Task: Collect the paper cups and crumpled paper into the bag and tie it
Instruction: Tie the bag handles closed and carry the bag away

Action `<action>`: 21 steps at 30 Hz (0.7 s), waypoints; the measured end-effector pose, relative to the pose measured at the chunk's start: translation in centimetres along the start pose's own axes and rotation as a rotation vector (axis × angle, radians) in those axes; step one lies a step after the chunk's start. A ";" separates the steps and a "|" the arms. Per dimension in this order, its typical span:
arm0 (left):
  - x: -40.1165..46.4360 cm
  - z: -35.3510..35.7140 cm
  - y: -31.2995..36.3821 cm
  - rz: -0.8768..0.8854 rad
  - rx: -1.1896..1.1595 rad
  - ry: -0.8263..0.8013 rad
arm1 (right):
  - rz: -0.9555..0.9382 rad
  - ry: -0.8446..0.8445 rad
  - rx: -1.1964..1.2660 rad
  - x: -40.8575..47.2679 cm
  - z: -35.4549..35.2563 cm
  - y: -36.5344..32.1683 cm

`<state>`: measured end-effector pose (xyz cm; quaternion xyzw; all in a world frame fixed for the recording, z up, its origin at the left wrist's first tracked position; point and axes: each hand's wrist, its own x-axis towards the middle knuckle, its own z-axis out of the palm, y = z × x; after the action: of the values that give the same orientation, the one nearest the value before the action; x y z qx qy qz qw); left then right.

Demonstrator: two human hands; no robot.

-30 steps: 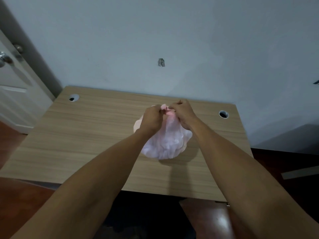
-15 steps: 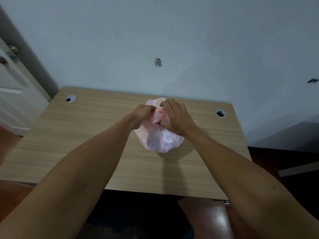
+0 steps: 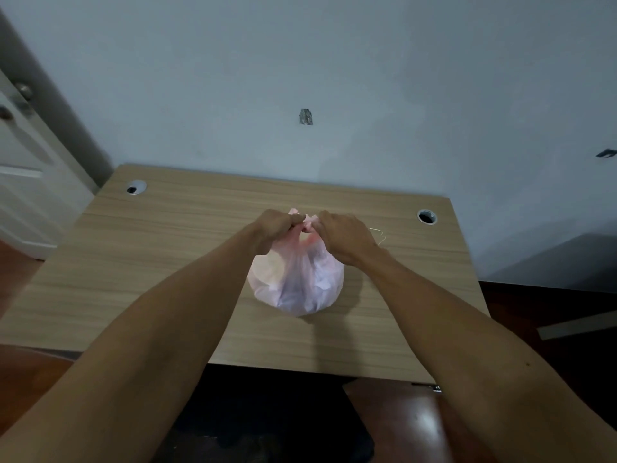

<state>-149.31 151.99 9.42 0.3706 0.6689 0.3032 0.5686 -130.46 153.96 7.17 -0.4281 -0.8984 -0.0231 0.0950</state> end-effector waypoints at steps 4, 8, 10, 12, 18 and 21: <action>1.0 -1.2 -1.6 -0.012 0.028 0.218 | 0.301 -0.128 0.243 -1.3 0.9 1.6; 1.1 -2.9 -3.4 -0.034 0.041 0.316 | 0.440 -0.163 0.362 -3.4 2.1 4.0; 1.1 -2.7 -4.5 -0.026 0.041 0.345 | 0.489 -0.196 0.415 -3.6 2.4 3.8; 1.4 -2.5 -5.2 -0.007 0.085 0.388 | 0.567 -0.210 0.470 -3.5 2.8 3.4; 1.2 -1.9 -4.0 0.223 0.176 0.392 | 0.794 0.035 1.079 -1.3 0.4 1.6; 1.2 -0.5 -3.3 0.314 0.152 0.383 | 0.834 0.075 1.488 0.5 -1.2 0.4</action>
<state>-150.42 151.21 6.16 0.4475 0.7195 0.4013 0.3480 -130.26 154.47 8.46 -0.5491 -0.4449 0.5956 0.3818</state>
